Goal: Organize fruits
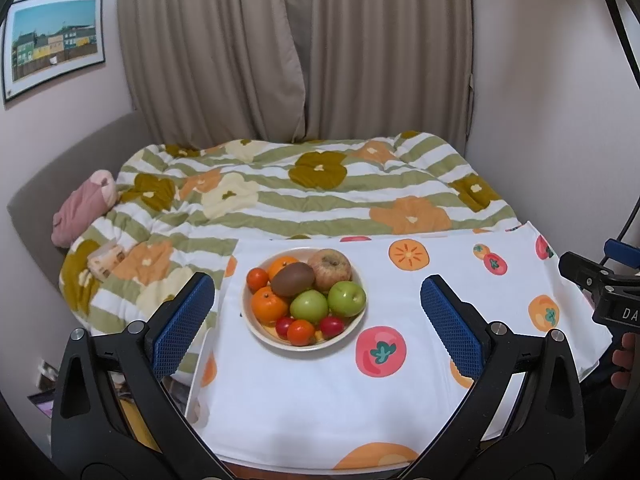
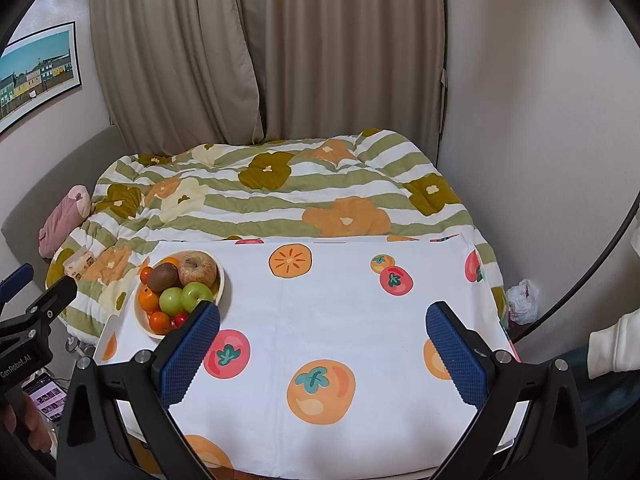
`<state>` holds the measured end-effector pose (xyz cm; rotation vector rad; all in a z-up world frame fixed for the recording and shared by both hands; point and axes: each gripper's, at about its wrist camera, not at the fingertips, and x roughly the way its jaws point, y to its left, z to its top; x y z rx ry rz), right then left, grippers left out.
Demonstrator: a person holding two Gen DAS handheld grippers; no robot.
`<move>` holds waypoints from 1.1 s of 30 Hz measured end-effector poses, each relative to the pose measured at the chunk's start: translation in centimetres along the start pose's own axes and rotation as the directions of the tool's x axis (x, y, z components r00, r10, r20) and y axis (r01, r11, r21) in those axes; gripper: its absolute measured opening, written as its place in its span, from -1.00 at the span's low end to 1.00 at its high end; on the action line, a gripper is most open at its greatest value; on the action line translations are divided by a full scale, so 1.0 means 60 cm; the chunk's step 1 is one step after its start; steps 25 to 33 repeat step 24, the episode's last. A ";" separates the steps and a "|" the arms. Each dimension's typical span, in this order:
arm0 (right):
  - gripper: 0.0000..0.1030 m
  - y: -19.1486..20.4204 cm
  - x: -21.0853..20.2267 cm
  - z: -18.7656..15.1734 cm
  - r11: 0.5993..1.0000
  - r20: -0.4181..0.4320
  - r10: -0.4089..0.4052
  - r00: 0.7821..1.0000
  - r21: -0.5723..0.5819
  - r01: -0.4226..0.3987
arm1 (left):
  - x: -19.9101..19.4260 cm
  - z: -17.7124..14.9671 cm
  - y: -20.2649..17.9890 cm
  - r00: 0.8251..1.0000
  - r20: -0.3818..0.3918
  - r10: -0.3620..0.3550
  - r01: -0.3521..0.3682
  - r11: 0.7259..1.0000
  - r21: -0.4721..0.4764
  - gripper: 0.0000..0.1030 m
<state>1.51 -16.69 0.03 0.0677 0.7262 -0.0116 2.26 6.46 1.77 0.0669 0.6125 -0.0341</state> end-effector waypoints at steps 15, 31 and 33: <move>1.00 0.001 0.000 0.000 1.000 -0.001 -0.001 1.000 0.000 0.001 | 0.000 -0.007 -0.007 1.000 0.004 0.010 -0.010 1.000 0.001 1.00; 1.00 0.000 0.000 0.001 1.000 -0.001 0.001 1.000 0.000 -0.001 | -0.004 -0.007 -0.005 1.000 0.017 0.000 0.001 1.000 -0.008 1.00; 1.00 0.000 0.000 0.001 1.000 -0.001 0.001 1.000 0.000 -0.001 | -0.004 -0.007 -0.005 1.000 0.017 0.000 0.001 1.000 -0.008 1.00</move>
